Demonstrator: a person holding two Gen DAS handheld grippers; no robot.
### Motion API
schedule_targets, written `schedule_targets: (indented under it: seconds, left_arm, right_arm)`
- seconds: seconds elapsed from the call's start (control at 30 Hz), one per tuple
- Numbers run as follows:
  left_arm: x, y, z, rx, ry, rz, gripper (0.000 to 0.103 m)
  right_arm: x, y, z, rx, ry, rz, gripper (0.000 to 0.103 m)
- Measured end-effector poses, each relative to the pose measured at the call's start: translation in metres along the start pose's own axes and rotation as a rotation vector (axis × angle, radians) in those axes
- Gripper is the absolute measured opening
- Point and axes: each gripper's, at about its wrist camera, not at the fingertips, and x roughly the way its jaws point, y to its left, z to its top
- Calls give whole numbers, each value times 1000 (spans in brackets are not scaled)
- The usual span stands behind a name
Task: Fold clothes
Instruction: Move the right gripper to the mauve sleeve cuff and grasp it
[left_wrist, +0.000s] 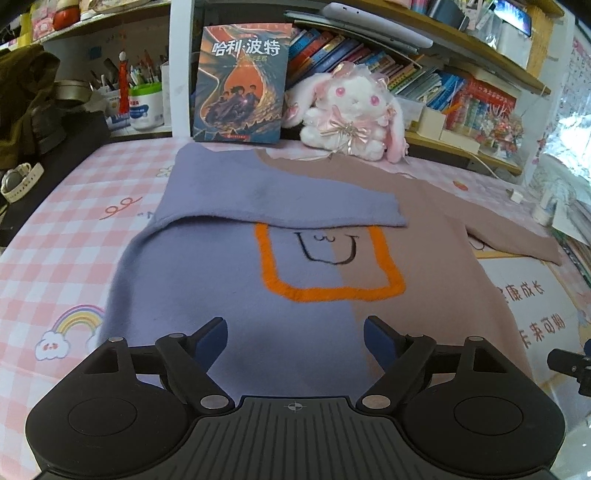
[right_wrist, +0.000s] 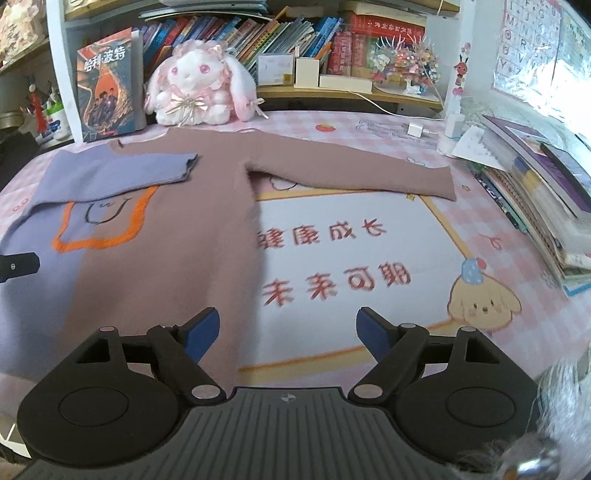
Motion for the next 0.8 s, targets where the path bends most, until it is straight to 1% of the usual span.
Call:
schedule_targets:
  seconds: [0.1, 0.17, 0.23, 0.33, 0.43, 0.63, 0.73, 0.8]
  left_arm:
    - [9, -25, 5, -8, 7, 38, 84]
    - [13, -46, 8, 2, 13, 58, 84]
    - [17, -64, 9, 10, 24, 71, 85]
    - [22, -87, 8, 3, 54, 115, 85]
    - [22, -104, 8, -20, 67, 160, 85]
    - [20, -134, 7, -22, 91, 233, 85]
    - [17, -145, 6, -11, 101, 266, 85]
    - [15, -149, 7, -7, 110, 290, 85]
  right_arm:
    - [15, -22, 10, -10, -4, 27, 80]
    - [27, -44, 20, -8, 2, 44, 80]
    - [36, -65, 29, 4, -2, 59, 81]
    - [54, -99, 41, 37, 10, 76, 81]
    - [68, -126, 49, 60, 22, 98, 81]
    - [88, -158, 63, 65, 26, 143, 82]
    - [100, -170, 71, 82, 26, 150, 82]
    - [107, -179, 76, 99, 18, 141, 82]
